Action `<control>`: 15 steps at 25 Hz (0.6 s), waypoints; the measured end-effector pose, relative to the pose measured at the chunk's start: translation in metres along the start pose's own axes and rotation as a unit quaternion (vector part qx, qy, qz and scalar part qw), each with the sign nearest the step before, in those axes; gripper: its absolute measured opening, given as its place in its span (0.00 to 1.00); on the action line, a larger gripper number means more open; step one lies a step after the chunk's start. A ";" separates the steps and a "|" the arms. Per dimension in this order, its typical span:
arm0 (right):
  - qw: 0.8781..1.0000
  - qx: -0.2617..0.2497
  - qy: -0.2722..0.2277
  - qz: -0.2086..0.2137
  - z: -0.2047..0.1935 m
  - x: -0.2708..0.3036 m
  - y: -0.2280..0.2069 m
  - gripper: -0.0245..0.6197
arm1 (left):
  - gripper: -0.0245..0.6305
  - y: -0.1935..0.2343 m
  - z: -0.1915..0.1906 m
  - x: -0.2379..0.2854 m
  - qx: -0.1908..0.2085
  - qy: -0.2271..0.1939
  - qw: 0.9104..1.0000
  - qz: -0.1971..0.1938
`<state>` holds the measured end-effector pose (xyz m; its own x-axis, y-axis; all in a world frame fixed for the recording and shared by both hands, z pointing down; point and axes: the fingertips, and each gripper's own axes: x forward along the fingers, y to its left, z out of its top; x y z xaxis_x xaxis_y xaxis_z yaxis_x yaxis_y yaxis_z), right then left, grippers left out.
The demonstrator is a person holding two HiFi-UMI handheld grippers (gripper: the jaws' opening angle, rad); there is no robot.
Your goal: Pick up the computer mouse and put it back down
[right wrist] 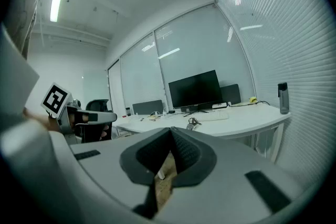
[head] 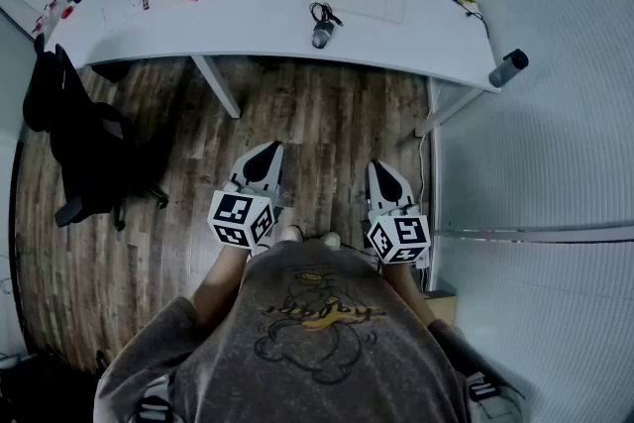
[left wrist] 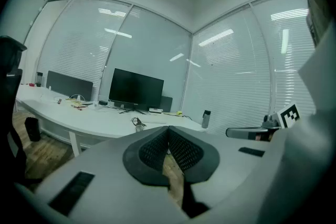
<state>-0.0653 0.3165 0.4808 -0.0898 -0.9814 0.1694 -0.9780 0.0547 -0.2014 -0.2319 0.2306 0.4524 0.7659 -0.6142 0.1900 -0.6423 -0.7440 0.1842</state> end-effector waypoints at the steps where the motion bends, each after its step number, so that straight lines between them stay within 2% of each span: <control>1: 1.000 0.000 0.000 -0.001 0.000 -0.001 -0.002 0.05 | 0.07 -0.002 0.000 0.000 0.000 0.000 1.000 0.001; 15: 1.000 0.017 -0.011 0.012 -0.012 -0.027 -0.051 0.05 | 0.07 -0.039 -0.016 0.009 -0.002 -0.013 1.000 0.021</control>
<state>-0.0153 0.3424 0.4981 -0.1075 -0.9840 0.1423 -0.9688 0.0715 -0.2372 -0.2006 0.2582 0.4624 0.7386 -0.6515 0.1731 -0.6741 -0.7161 0.1812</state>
